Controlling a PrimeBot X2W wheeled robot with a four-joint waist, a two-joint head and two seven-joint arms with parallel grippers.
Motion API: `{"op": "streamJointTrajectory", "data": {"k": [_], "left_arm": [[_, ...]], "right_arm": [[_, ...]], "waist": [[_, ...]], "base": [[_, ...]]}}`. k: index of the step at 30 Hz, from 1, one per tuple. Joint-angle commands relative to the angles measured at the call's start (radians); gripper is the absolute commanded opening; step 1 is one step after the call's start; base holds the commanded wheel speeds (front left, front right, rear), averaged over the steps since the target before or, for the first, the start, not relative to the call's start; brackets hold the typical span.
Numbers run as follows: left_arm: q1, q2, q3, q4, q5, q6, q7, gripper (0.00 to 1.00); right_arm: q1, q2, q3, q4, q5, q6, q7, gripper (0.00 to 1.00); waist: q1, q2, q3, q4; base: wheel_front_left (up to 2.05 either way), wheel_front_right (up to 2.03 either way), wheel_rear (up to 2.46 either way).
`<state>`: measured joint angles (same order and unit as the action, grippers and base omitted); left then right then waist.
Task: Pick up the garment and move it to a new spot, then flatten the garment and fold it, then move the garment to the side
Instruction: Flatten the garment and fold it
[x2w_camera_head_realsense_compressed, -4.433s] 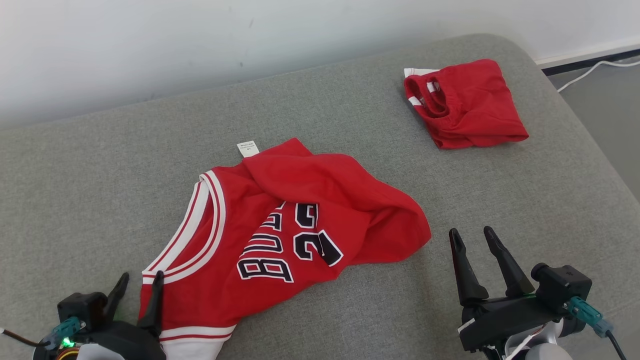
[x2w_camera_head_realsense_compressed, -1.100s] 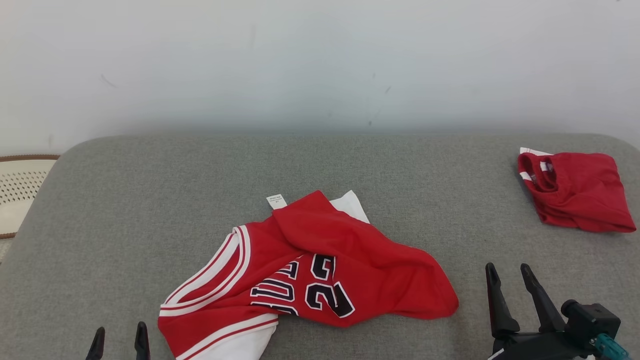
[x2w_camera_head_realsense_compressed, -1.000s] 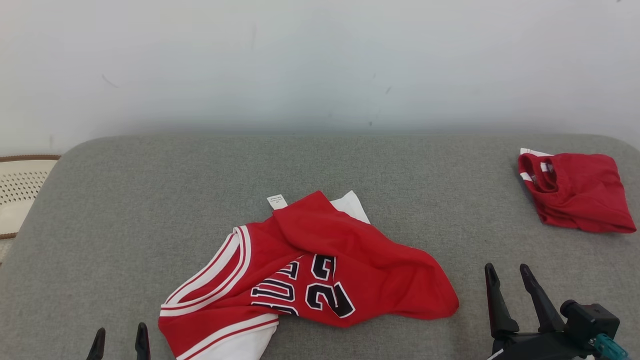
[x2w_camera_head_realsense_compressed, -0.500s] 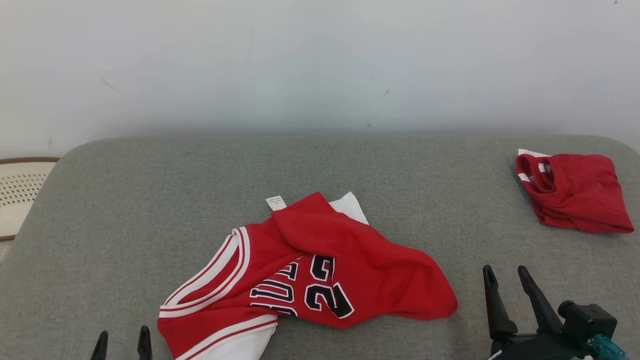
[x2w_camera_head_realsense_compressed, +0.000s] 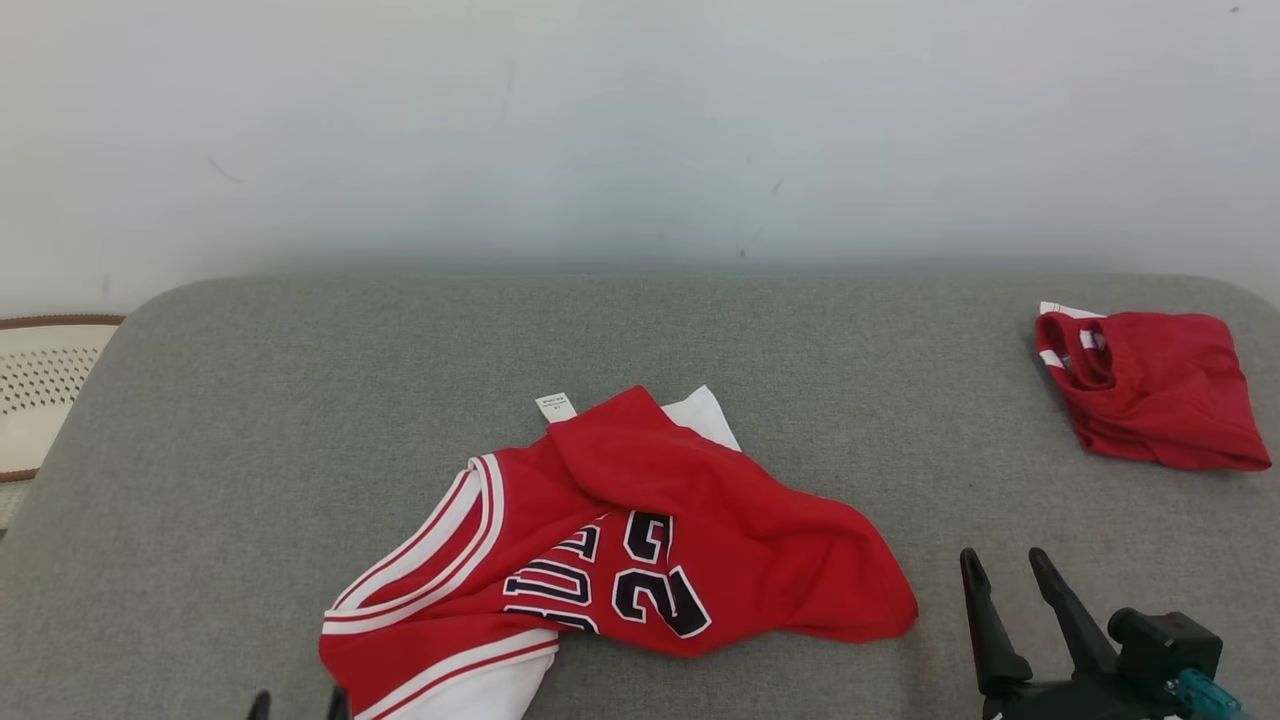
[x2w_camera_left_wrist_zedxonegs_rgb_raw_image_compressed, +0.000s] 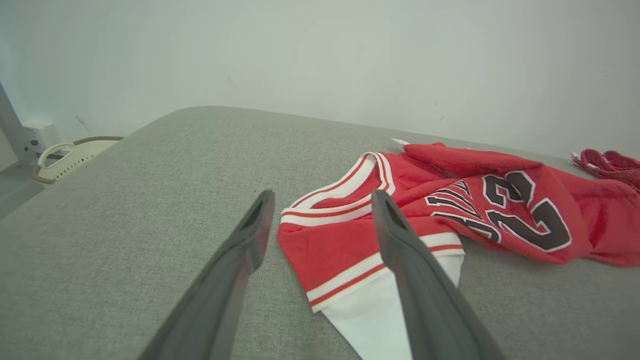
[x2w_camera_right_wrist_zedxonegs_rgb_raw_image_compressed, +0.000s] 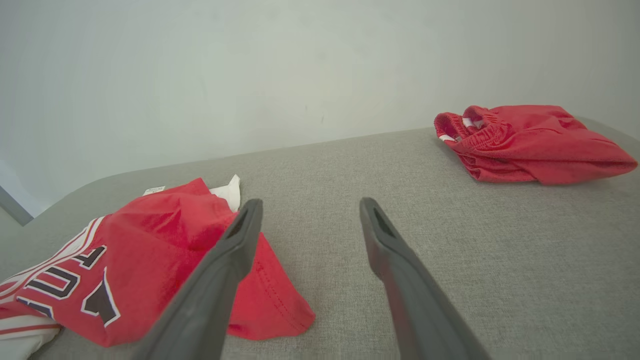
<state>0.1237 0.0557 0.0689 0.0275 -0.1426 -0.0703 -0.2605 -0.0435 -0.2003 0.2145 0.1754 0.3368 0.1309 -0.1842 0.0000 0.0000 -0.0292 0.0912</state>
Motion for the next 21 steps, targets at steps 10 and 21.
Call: {"op": "streamJointTrajectory", "data": {"k": [10,21], "left_arm": [[0.048,-0.002,-0.109,0.084,-0.037,-0.035,-0.001,1.0],[0.032,0.008,-0.191,0.208,-0.079,-0.052,-0.002,1.0]], "right_arm": [[0.04,-0.044,0.049,0.013,0.035,0.0,0.058,1.0],[0.002,-0.076,0.097,0.073,0.062,0.0,0.075,1.0]], "waist": [[0.0,0.0,0.017,0.016],[0.0,0.0,0.066,0.021]], "base": [[0.0,0.0,0.0],[0.0,0.0,0.0]]}}
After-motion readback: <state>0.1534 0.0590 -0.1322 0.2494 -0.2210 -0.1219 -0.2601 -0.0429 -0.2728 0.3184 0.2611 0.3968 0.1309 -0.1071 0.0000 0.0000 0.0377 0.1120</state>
